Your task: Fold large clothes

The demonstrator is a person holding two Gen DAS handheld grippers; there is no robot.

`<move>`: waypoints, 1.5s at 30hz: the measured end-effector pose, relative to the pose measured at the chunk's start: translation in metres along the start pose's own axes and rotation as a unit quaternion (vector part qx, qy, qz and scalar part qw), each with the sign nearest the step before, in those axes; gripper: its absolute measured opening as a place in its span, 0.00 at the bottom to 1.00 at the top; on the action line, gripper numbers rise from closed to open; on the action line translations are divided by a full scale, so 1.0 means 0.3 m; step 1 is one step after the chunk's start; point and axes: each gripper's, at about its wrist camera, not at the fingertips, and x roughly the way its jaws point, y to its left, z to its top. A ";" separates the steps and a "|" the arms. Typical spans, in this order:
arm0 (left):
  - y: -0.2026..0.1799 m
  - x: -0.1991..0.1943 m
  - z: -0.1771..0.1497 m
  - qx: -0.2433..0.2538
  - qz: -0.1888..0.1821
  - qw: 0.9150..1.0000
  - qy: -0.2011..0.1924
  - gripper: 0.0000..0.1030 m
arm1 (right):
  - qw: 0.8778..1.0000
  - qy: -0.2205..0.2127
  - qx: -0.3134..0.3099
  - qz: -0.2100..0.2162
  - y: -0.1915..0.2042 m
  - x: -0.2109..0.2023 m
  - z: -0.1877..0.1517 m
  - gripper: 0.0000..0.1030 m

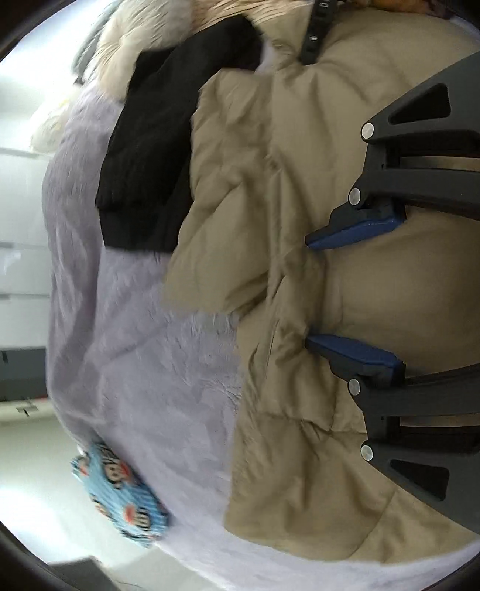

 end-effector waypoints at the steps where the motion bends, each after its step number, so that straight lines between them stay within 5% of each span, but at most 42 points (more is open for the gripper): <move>1: 0.007 0.019 0.007 -0.004 0.000 1.000 0.000 0.50 | 1.000 -0.002 0.002 -0.001 -0.007 0.014 0.010 0.16; 8: -0.013 0.114 0.044 0.011 0.009 1.000 0.008 0.50 | 1.000 -0.007 0.006 -0.018 -0.031 0.111 0.059 0.13; 12: 0.033 0.029 0.056 0.034 0.018 0.999 0.005 0.50 | 1.000 0.004 0.021 -0.019 -0.045 0.041 0.066 0.14; 14: 0.121 -0.066 0.051 0.042 0.055 0.997 -0.026 0.50 | 0.999 -0.014 0.027 -0.031 -0.078 -0.058 0.046 0.15; 18: 0.336 -0.115 0.026 -0.001 0.126 0.992 -0.020 0.50 | 0.994 -0.042 0.039 -0.090 -0.179 -0.170 0.000 0.15; 21: 0.446 -0.051 -0.003 -0.046 0.120 0.992 0.016 0.60 | 0.994 -0.008 0.084 -0.071 -0.275 -0.115 -0.004 0.15; 27: 0.416 0.022 -0.009 -0.046 0.147 0.988 0.032 0.63 | 0.992 0.002 0.103 -0.073 -0.295 -0.047 0.012 0.15; 31: 0.418 -0.078 -0.017 -0.052 0.153 0.986 0.032 0.63 | 0.992 -0.011 0.093 -0.085 -0.239 -0.136 0.005 0.21; 34: 0.409 -0.177 -0.049 -0.041 0.157 0.986 0.025 0.63 | 0.993 -0.031 0.087 -0.076 -0.182 -0.218 -0.029 0.41; 40: 0.416 -0.363 -0.175 -0.066 0.138 0.988 0.032 0.63 | 0.991 -0.029 0.122 -0.040 -0.160 -0.356 -0.176 0.44; 41: 0.418 -0.387 -0.213 -0.075 0.133 0.987 0.042 0.66 | 0.991 -0.027 0.129 -0.034 -0.155 -0.375 -0.210 0.45; 43: 0.409 -0.421 -0.270 -0.086 0.132 0.986 0.047 0.93 | 0.990 -0.022 0.136 -0.028 -0.161 -0.407 -0.289 0.46; 45: 0.390 -0.454 -0.323 -0.085 0.132 0.987 0.044 0.93 | 0.990 -0.015 0.141 -0.024 -0.148 -0.427 -0.345 0.50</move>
